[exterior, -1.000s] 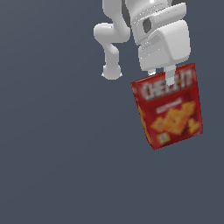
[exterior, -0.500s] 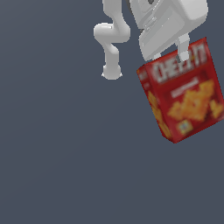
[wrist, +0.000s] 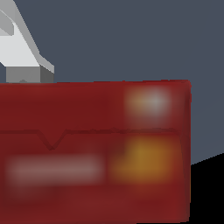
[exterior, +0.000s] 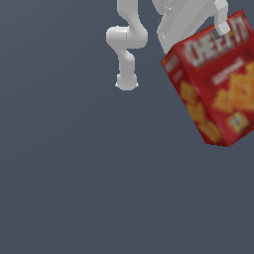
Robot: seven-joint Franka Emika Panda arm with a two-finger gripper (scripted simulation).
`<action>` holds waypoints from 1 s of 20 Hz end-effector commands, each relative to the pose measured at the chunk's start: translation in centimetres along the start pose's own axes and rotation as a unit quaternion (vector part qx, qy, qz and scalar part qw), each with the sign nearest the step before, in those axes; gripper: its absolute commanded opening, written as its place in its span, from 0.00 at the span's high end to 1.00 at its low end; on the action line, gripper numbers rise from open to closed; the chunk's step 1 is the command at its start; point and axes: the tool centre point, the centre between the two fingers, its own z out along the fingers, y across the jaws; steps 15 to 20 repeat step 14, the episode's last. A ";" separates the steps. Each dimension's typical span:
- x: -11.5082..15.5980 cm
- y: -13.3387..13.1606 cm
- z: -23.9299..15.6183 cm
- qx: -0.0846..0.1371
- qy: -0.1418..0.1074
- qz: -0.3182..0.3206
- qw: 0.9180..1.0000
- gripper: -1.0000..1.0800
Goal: Pick up the object and move it to a goal position.
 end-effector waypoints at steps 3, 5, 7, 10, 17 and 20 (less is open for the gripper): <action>0.8 0.8 -1.3 -0.019 0.015 -0.014 1.000 1.00; 1.1 1.0 -1.8 -0.025 0.020 -0.019 0.999 1.00; 1.3 1.2 -2.1 -0.030 0.024 -0.023 0.999 1.00; 1.5 1.4 -2.5 -0.035 0.028 -0.027 0.999 1.00; 1.6 1.5 -2.7 -0.038 0.030 -0.029 0.998 1.00; 1.6 1.5 -2.7 -0.038 0.030 -0.029 0.998 1.00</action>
